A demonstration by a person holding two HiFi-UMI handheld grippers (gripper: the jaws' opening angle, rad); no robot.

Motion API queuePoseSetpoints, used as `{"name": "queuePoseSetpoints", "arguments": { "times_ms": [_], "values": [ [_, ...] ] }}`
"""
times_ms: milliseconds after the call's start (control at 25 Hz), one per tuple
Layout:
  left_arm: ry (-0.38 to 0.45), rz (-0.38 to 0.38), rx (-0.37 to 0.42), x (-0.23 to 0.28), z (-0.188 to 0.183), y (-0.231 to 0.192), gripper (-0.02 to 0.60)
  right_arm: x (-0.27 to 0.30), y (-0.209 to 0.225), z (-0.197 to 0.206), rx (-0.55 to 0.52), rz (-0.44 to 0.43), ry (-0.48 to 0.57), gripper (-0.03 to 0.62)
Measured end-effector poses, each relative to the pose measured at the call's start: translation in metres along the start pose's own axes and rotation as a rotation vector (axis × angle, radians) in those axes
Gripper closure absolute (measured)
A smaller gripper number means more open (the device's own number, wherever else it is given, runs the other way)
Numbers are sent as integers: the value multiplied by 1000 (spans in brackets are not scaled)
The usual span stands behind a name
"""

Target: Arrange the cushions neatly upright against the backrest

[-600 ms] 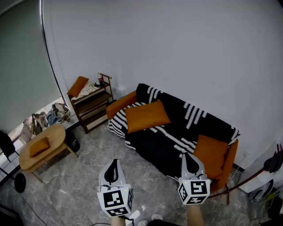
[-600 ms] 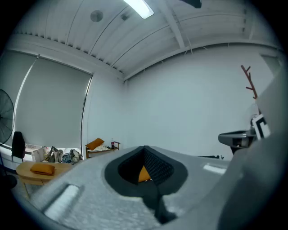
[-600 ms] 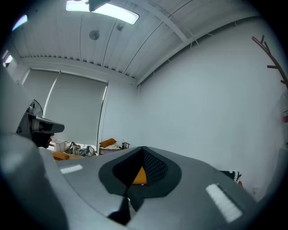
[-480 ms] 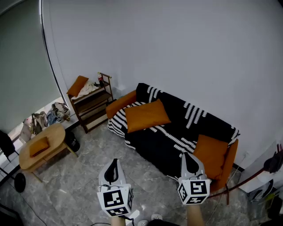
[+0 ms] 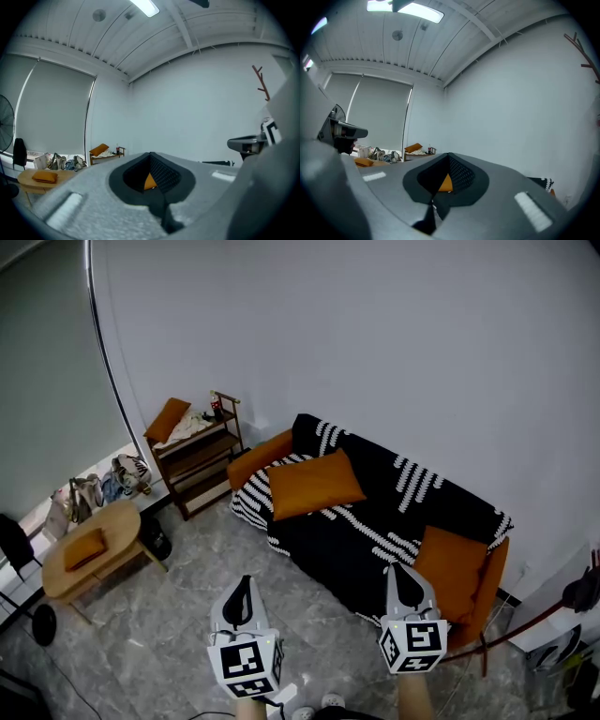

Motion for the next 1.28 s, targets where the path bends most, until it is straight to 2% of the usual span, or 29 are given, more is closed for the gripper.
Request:
{"name": "queuePoseSetpoints", "arguments": {
  "times_ms": [200,280,520,680,960,1280],
  "values": [
    [-1,-3,-38,12,1,2,574,11,12,4,17,9,12,585],
    [-8,-16,-38,19,2,5,473,17,20,4,23,5,15,570],
    [-7,-77,-43,29,7,8,350,33,42,6,52,-37,32,391],
    [-14,-109,-35,33,13,12,347,42,50,10,52,-57,27,364],
    [-35,-127,-30,55,20,8,347,69,50,21,63,-82,3,353],
    [-38,-109,-40,118,27,-14,347,131,45,30,47,-69,-9,353]
  ]
}}
Point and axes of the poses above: the fingertips, and each gripper's own axes: x forward along the fingers, y to its right, z out of its underside, the point moved 2 cm from there along -x, backward along the fingers, and after that the axes turned 2 degrees about -z, right-handed, at the moved point
